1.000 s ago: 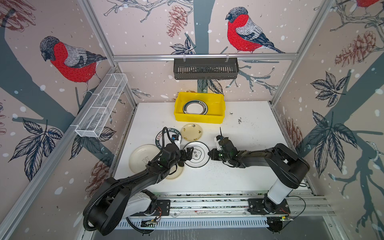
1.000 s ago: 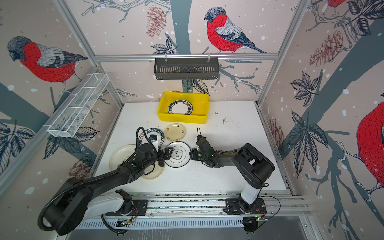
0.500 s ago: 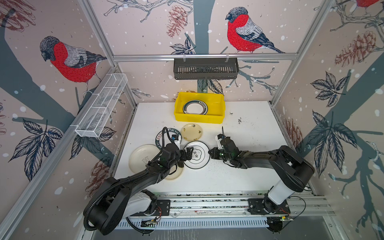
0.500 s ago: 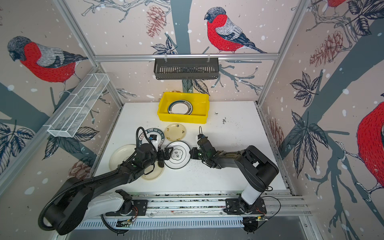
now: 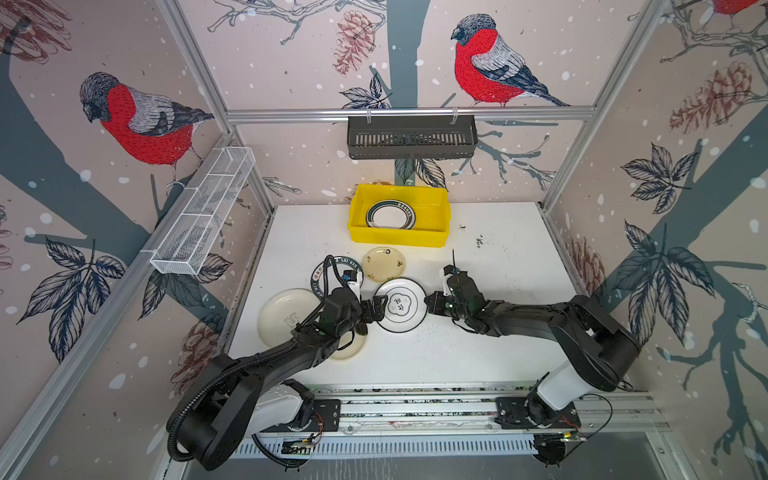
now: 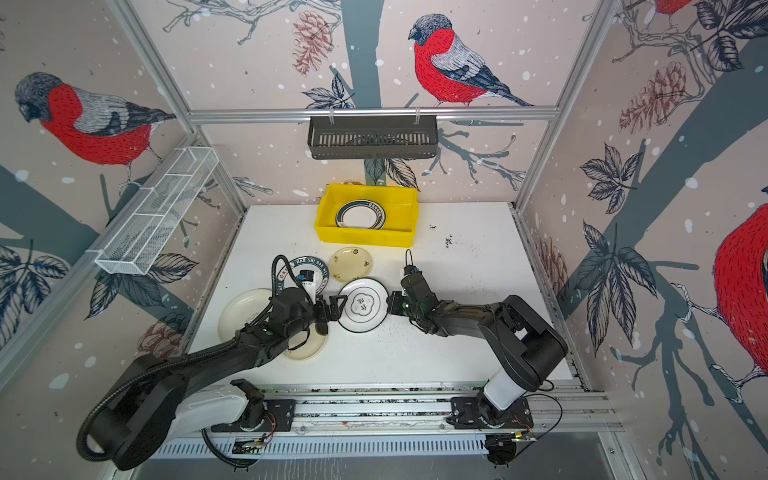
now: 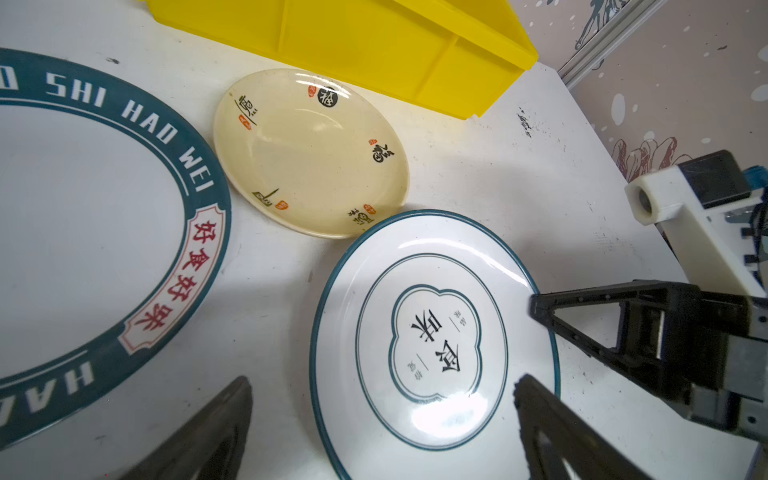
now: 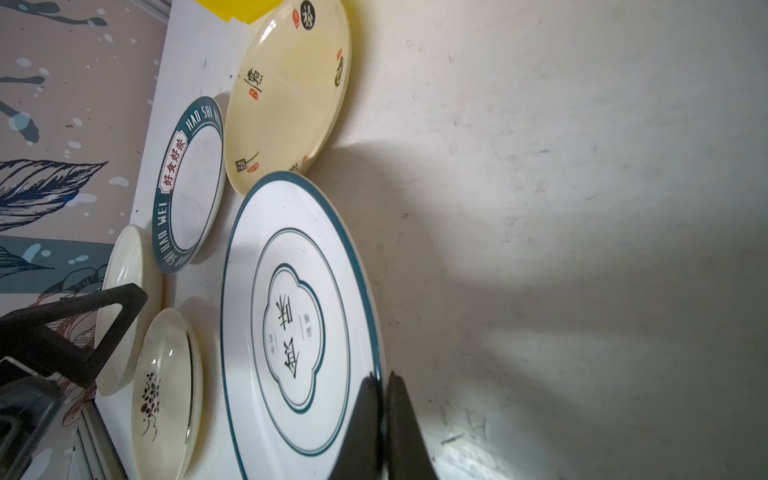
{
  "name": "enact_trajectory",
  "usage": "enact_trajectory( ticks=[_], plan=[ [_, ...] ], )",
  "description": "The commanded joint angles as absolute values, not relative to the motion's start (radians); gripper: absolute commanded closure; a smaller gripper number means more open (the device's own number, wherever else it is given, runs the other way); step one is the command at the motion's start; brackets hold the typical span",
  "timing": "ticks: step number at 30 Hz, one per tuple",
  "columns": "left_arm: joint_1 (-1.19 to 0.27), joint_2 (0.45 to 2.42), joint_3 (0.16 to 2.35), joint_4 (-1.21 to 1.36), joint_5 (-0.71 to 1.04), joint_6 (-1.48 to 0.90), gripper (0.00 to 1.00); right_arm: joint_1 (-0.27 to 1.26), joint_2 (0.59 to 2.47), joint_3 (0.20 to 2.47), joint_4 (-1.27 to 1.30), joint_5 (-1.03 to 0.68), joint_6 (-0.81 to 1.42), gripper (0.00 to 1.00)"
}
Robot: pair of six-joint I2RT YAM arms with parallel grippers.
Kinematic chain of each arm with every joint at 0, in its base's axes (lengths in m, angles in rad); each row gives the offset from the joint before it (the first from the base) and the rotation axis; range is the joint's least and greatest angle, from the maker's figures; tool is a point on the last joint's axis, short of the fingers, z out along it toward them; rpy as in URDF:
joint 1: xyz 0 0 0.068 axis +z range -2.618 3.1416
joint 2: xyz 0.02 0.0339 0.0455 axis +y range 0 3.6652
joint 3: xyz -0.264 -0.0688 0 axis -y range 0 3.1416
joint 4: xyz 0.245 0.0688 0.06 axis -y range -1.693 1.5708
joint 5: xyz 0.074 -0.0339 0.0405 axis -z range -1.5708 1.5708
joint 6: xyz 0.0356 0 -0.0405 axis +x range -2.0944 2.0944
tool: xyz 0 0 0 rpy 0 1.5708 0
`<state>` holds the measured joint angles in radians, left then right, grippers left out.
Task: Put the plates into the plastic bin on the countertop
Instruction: 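Tilt the white plate upright and lift it with the right gripper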
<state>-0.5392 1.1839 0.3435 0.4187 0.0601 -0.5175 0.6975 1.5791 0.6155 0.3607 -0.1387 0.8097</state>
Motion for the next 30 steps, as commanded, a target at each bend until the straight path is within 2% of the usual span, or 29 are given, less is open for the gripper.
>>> enact_trajectory(
  ticks=[1, 14, 20, 30],
  plan=[
    [-0.538, 1.176, 0.342, 0.462, 0.068, -0.527, 0.03, 0.691, 1.542, 0.608, 0.322, -0.074, 0.802, 1.0],
    [-0.537, 1.164, 0.334, 0.469, 0.058, -0.532, 0.03, 0.651, 1.311, 0.627, 0.197, 0.024, 0.758, 1.0],
    [-0.537, 1.164, 0.324, 0.484, 0.058, -0.538, 0.03, 0.611, 1.205, 0.642, 0.174, -0.014, 0.771, 1.0],
    [-0.535, 1.144, 0.312, 0.494, 0.058, -0.538, 0.03, 0.587, 1.181, 0.713, 0.192, -0.017, 0.769, 1.0]
  ],
)
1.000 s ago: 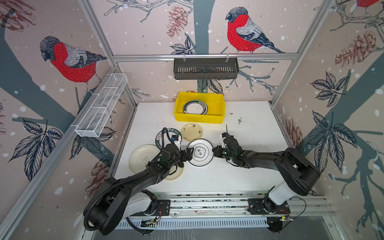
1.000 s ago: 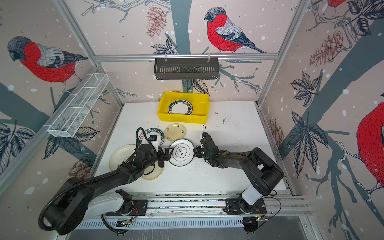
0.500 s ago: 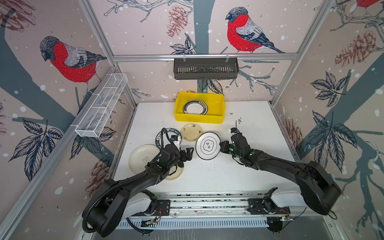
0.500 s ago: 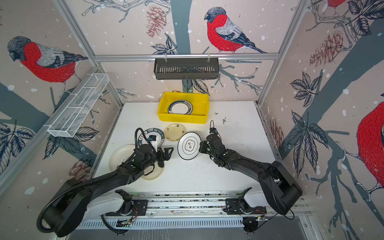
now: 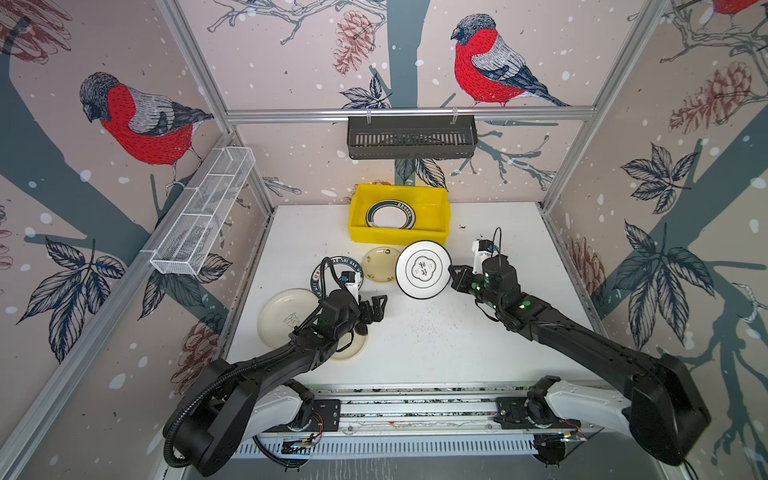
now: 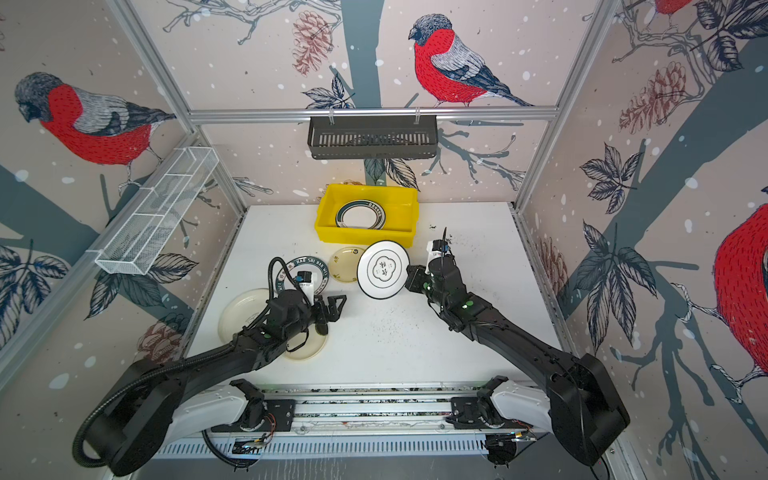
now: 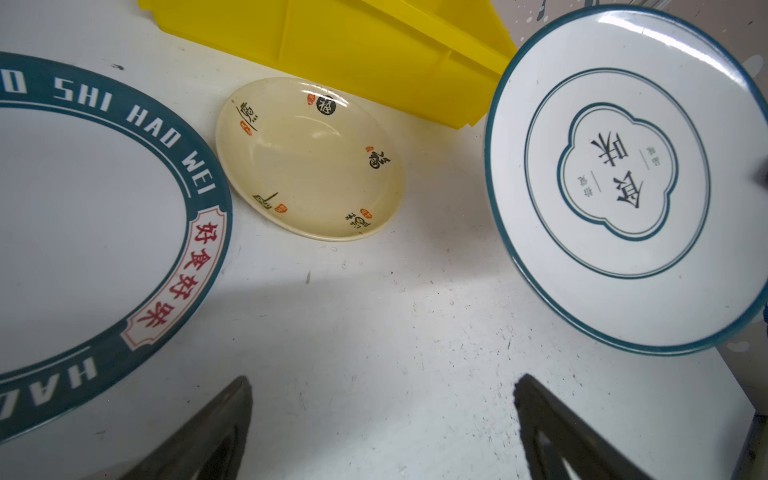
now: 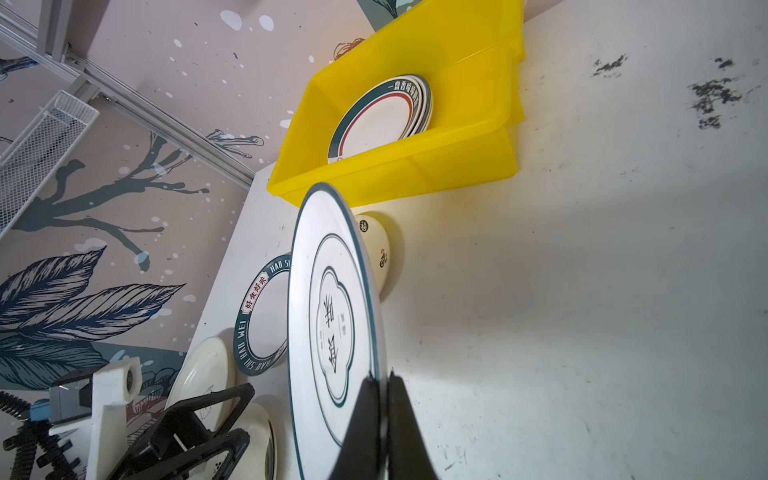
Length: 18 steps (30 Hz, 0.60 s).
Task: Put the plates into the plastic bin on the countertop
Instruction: 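Tilt the white plate upright and lift it with the right gripper, then carry the white plate into the yellow bin with the right gripper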
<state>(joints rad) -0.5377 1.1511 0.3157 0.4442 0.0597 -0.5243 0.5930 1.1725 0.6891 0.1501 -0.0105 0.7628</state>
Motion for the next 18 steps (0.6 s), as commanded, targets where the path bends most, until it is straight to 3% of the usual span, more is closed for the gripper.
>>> enact_trajectory(
  ticks=[1, 12, 18],
  plan=[
    [-0.535, 1.141, 0.309, 0.5, 0.059, -0.54, 0.03, 0.585, 1.192, 0.726, 0.2, -0.023, 0.766, 1.0],
    [-0.53, 1.115, 0.278, 0.535, 0.048, -0.535, 0.03, 0.527, 1.442, 0.967, 0.274, -0.077, 0.736, 1.0],
    [-0.529, 1.09, 0.27, 0.53, 0.043, -0.533, 0.03, 0.465, 1.687, 1.234, 0.251, -0.165, 0.765, 1.0]
  ],
)
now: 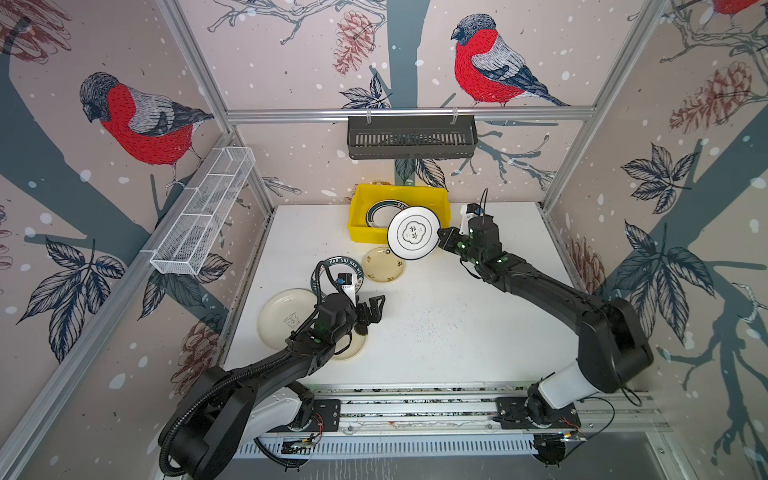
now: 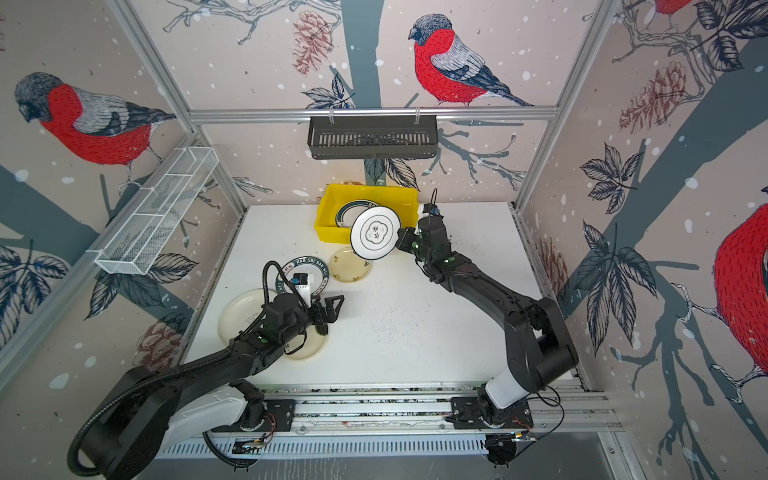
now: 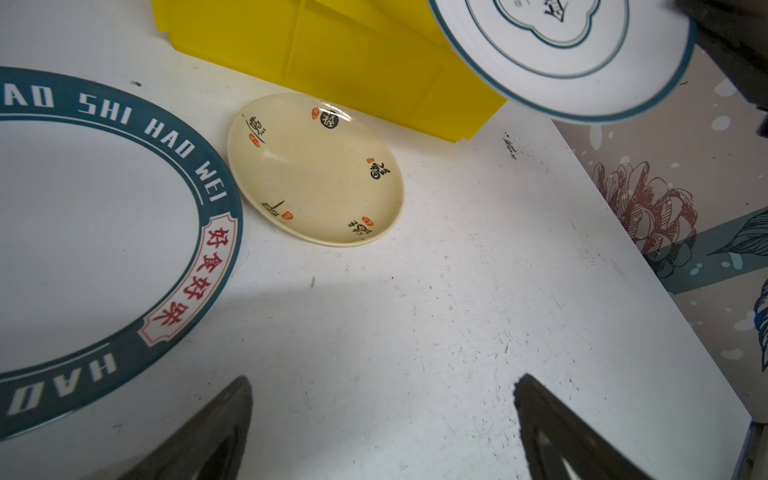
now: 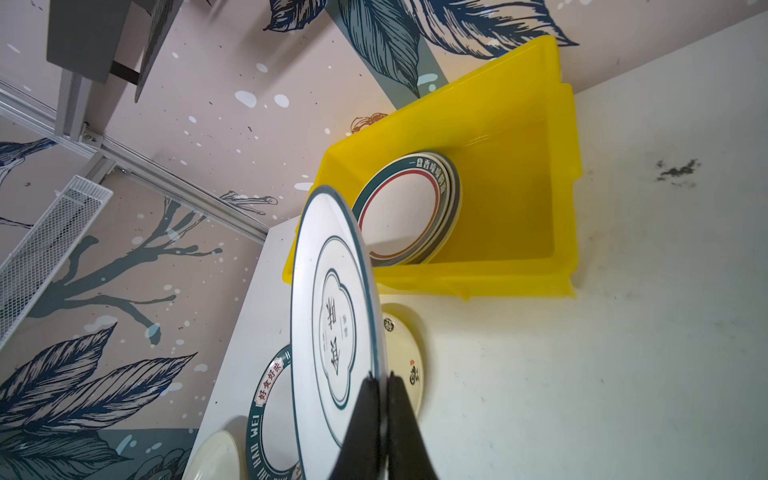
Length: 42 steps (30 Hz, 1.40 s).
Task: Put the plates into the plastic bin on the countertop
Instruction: 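Carry the white plate into the yellow bin with the right gripper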
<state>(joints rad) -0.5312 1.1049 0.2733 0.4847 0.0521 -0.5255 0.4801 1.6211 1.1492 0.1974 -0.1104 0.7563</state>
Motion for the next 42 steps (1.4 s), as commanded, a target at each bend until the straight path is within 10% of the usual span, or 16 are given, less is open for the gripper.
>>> enact_trajectory(
  ticks=[1, 33, 42],
  plan=[
    [-0.529, 1.083, 0.27, 0.528, 0.043, -0.533, 0.03, 0.46, 1.721, 1.275, 0.238, -0.155, 0.767, 1.0],
    [-0.529, 1.042, 0.25, 0.52, -0.002, -0.531, 0.03, 0.43, 2.525, 2.177, 0.041, -0.27, 0.783, 0.98],
    [-0.528, 1.062, 0.253, 0.522, -0.006, -0.528, 0.03, 0.412, 2.541, 2.226, 0.025, -0.337, 0.729, 0.47]
  ],
)
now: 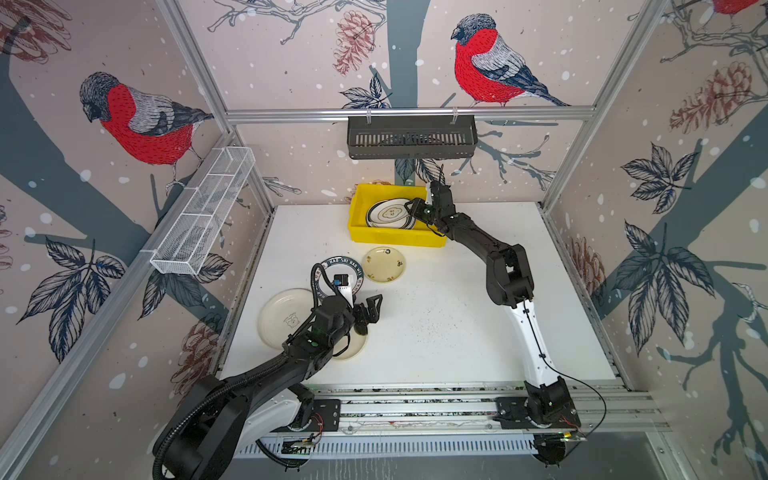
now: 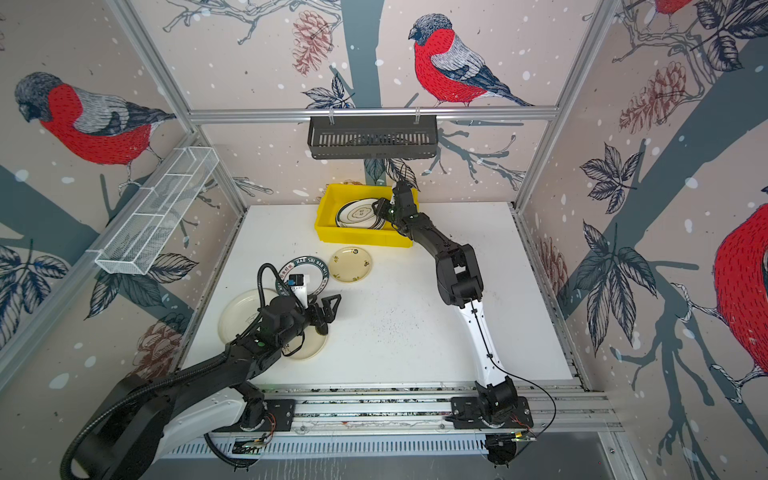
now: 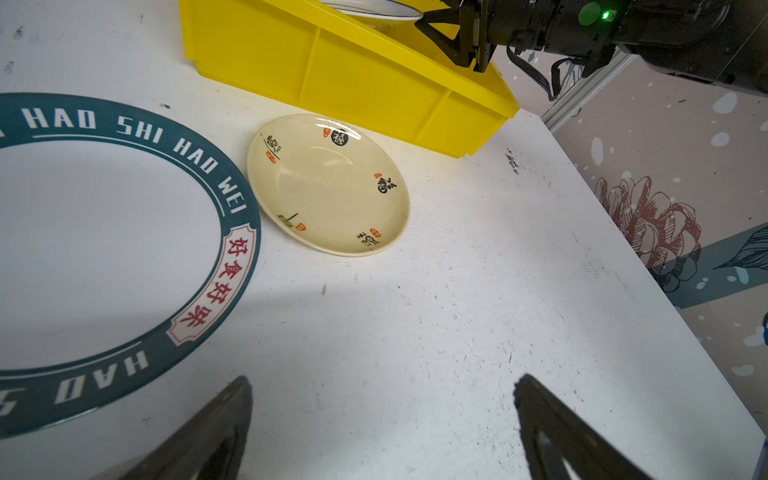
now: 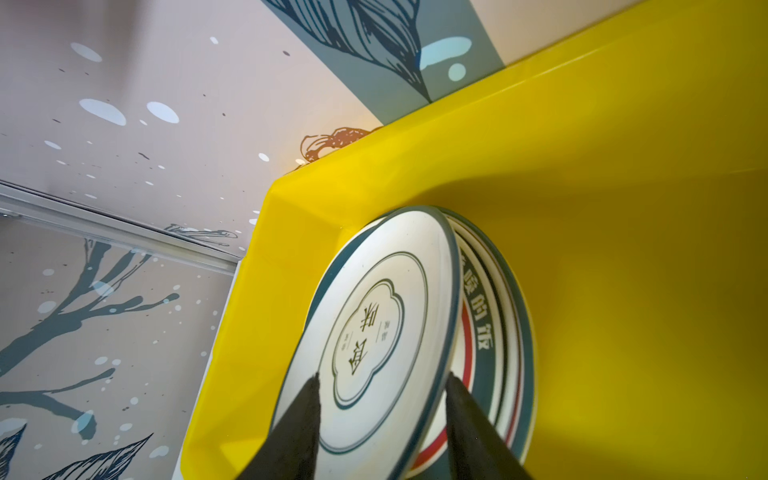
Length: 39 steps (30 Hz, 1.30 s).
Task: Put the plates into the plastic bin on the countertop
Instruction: 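Carry the white plate into the yellow bin with the right gripper, then open the right gripper and withdraw it from the bin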
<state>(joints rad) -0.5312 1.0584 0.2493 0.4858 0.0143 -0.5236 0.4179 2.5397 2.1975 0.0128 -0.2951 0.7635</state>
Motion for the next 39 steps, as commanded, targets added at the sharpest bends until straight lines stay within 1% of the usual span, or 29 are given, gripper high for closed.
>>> enact_trajectory(
  ticks=[1, 3, 5, 7, 12, 14, 17, 20, 25, 31, 34, 36, 37, 39],
  plan=[
    [-0.529, 1.061, 0.253, 0.522, -0.008, -0.527, 0.03, 0.411, 2.54, 2.242, 0.011, -0.338, 0.716, 0.42],
    [-0.529, 1.061, 0.253, 0.521, -0.015, -0.525, 0.03, 0.41, 2.537, 2.269, -0.015, -0.339, 0.692, 0.39],
    [-0.529, 1.057, 0.25, 0.521, -0.029, -0.522, 0.03, 0.408, 2.531, 2.291, -0.043, -0.333, 0.664, 0.38],
    [-0.529, 1.05, 0.244, 0.523, -0.046, -0.517, 0.03, 0.398, 2.522, 2.292, -0.051, -0.332, 0.647, 0.33],
    [-0.528, 1.033, 0.24, 0.516, -0.071, -0.508, 0.03, 0.368, 2.543, 2.301, -0.051, -0.416, 0.678, 0.37],
    [-0.528, 1.027, 0.239, 0.515, -0.078, -0.503, 0.03, 0.369, 2.526, 2.298, -0.074, -0.408, 0.662, 0.36],
    [-0.529, 1.022, 0.239, 0.511, -0.087, -0.496, 0.03, 0.386, 2.457, 2.26, -0.118, -0.35, 0.592, 0.34],
    [-0.527, 1.017, 0.239, 0.509, -0.091, -0.487, 0.03, 0.401, 2.348, 2.159, -0.125, -0.285, 0.551, 0.32],
    [-0.521, 1.003, 0.241, 0.496, -0.107, -0.478, 0.03, 0.434, 2.121, 1.909, -0.099, -0.159, 0.511, 0.28],
    [-0.512, 0.951, 0.219, 0.492, -0.137, -0.484, 0.03, 0.434, 1.858, 1.623, -0.042, -0.164, 0.605, 0.27],
    [-0.512, 0.919, 0.209, 0.489, -0.141, -0.489, 0.03, 0.449, 1.742, 1.503, -0.033, -0.13, 0.615, 0.26],
    [-0.512, 0.9, 0.197, 0.489, -0.173, -0.513, 0.02, 0.464, 1.666, 1.431, -0.05, -0.07, 0.637, 0.21],
    [-0.511, 0.893, 0.185, 0.492, -0.195, -0.523, 0.02, 0.471, 1.617, 1.385, -0.061, -0.039, 0.664, 0.18],
    [-0.508, 0.878, 0.167, 0.493, -0.225, -0.531, 0.02, 0.478, 1.519, 1.277, -0.034, -0.035, 0.704, 0.09]
  ],
)
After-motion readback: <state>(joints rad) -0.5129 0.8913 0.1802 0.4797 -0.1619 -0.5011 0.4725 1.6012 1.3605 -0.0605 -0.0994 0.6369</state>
